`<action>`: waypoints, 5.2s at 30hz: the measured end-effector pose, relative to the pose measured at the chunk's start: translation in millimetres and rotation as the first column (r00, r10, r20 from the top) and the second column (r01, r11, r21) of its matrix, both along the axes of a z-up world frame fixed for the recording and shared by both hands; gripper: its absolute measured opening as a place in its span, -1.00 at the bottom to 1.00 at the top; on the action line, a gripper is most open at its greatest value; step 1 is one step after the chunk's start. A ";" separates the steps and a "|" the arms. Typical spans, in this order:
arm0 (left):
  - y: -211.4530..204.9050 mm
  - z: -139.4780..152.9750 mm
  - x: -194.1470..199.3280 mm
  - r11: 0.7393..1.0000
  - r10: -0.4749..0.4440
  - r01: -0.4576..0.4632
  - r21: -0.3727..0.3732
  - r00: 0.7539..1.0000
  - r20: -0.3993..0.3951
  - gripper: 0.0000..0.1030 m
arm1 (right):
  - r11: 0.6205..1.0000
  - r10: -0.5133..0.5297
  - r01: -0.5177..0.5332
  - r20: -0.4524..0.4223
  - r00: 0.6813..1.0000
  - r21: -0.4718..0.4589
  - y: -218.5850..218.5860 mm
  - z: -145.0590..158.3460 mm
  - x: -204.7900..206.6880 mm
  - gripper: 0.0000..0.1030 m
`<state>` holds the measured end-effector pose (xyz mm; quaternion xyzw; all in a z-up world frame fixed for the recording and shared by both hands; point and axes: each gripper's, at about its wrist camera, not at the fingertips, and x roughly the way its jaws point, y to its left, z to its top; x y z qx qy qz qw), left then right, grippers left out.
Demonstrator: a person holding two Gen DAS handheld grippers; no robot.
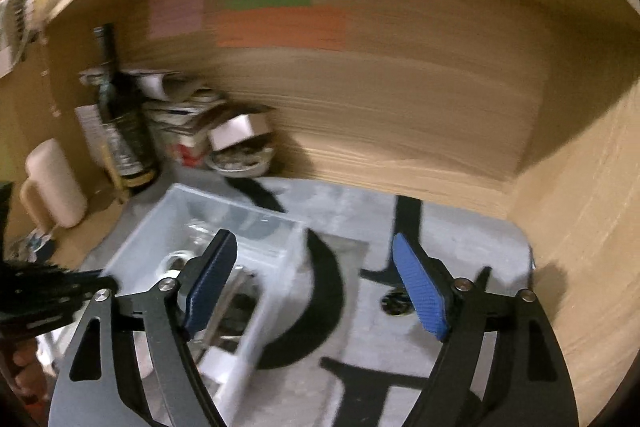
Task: Organize rigid objects
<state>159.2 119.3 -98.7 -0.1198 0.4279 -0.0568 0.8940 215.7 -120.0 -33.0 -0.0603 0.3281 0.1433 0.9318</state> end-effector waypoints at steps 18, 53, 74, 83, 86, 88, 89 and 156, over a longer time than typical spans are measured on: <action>0.0 0.1 0.0 1.000 -0.001 0.001 0.004 1.000 -0.001 -0.80 | 0.983 -0.184 0.175 -0.266 0.946 -0.055 -49.2 -94.6 66.7 0.32; 1.3 0.3 -0.2 1.000 -0.001 0.001 0.003 1.000 -0.002 -0.80 | 0.997 0.082 -0.082 -0.056 0.995 0.006 12.4 -9.9 -2.7 -0.40; 2.4 0.0 -0.3 1.000 0.000 0.000 0.002 1.000 -0.002 -0.80 | 0.959 0.271 -0.280 -0.156 0.950 -0.042 74.3 -36.3 -18.5 -0.40; 2.2 0.1 -0.3 1.000 0.000 0.000 0.002 1.000 -0.002 -0.80 | 0.935 0.316 -0.346 -0.260 0.913 -0.080 87.5 -61.2 -16.7 -0.40; 2.1 0.1 -0.3 1.000 0.000 0.000 0.002 1.000 -0.003 -0.80 | 0.935 0.311 -0.344 -0.271 0.911 -0.083 88.2 -64.6 -13.9 -0.40; 2.8 -0.4 0.1 1.000 0.001 -0.001 0.001 1.000 -0.004 -0.80 | 0.937 0.303 -0.337 -0.269 0.914 -0.089 88.5 -65.2 -12.3 -0.40; 2.8 -0.5 -0.2 1.000 0.001 -0.001 0.001 1.000 -0.004 -0.80 | 0.937 0.302 -0.337 -0.269 0.914 -0.093 88.8 -65.7 -12.0 -0.40; -99.6 106.1 -155.5 0.974 -0.015 -0.117 0.192 0.819 0.574 1.00 | 0.984 0.042 -0.088 0.281 0.959 0.154 -52.1 47.5 -179.8 1.00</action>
